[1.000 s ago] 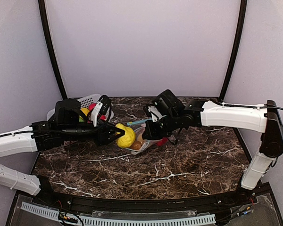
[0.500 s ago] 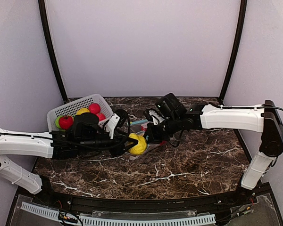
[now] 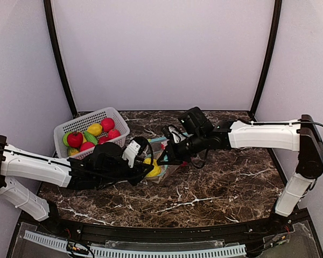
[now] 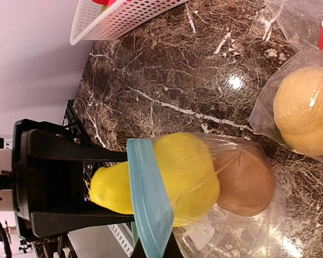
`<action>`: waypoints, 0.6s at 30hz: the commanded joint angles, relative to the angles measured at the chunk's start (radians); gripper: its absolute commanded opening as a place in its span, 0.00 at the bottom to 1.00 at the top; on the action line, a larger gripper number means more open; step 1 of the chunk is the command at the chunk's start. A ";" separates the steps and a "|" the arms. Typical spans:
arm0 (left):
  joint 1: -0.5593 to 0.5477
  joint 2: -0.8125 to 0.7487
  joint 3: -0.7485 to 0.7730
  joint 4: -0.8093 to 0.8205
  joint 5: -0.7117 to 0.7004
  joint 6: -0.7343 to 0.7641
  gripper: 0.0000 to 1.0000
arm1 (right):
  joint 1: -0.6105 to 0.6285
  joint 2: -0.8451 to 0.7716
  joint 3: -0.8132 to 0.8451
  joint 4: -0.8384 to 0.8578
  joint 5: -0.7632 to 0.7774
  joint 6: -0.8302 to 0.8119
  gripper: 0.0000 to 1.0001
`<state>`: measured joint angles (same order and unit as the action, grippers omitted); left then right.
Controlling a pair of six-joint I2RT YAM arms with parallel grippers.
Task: Place the food in the zip-top bag and seal the zipper
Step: Place the fake fruit in the zipper food storage bag.
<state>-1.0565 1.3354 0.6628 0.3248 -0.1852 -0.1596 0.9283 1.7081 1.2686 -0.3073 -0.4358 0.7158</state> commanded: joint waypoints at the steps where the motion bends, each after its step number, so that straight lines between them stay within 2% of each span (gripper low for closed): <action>1: -0.010 0.044 -0.019 0.082 -0.036 -0.005 0.28 | 0.003 0.001 -0.009 0.067 -0.049 0.016 0.00; 6: -0.013 0.064 -0.024 0.196 -0.026 -0.058 0.28 | 0.000 0.003 -0.034 0.086 -0.040 0.036 0.00; 8: -0.013 0.073 -0.016 0.202 -0.028 -0.071 0.32 | -0.005 0.000 -0.049 0.095 -0.029 0.046 0.00; 13: -0.013 0.063 -0.018 0.115 -0.045 -0.113 0.43 | -0.015 -0.011 -0.072 0.096 -0.005 0.052 0.00; 18: -0.014 0.033 -0.037 0.042 -0.015 -0.149 0.64 | -0.018 -0.012 -0.086 0.096 0.004 0.058 0.00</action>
<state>-1.0653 1.4082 0.6506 0.4339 -0.2146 -0.2630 0.9192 1.7081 1.2015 -0.2375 -0.4480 0.7609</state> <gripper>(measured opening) 0.570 0.004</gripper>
